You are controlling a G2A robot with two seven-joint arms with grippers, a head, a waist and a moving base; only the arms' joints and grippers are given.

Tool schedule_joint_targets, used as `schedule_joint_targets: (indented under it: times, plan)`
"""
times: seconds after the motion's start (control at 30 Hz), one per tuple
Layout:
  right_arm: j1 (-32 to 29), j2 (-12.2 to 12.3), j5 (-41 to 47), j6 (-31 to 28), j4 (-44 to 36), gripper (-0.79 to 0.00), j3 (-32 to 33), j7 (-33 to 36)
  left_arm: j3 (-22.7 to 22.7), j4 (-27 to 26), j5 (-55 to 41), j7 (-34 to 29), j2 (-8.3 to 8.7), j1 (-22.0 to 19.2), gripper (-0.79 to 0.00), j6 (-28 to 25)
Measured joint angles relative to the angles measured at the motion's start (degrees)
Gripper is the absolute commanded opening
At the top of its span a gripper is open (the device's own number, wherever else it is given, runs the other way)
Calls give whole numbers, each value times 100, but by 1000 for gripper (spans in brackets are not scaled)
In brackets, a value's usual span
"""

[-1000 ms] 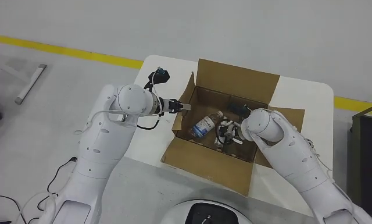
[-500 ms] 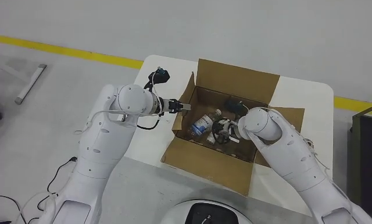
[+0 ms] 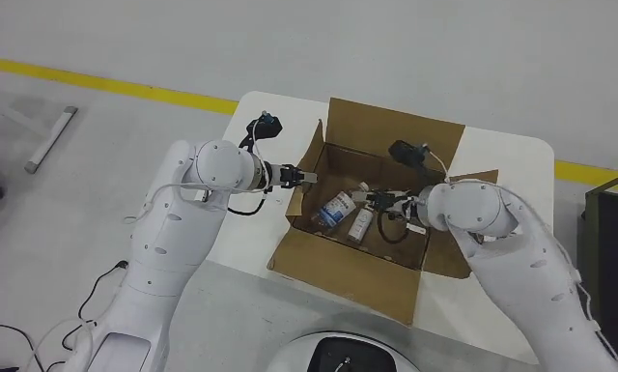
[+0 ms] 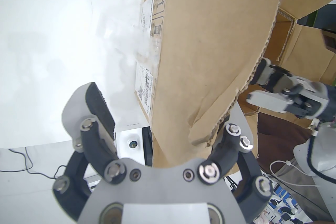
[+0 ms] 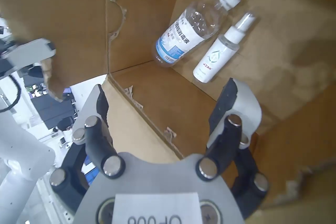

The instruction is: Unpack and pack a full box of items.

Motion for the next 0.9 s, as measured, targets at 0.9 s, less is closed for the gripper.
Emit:
schedule_joint_targets:
  times: [0.9]
  plan:
    - [-4672, 942, -3884, -1517, -2412, -785, 5305, 2058, 0, 0, 0, 0, 0, 0, 0, 0]
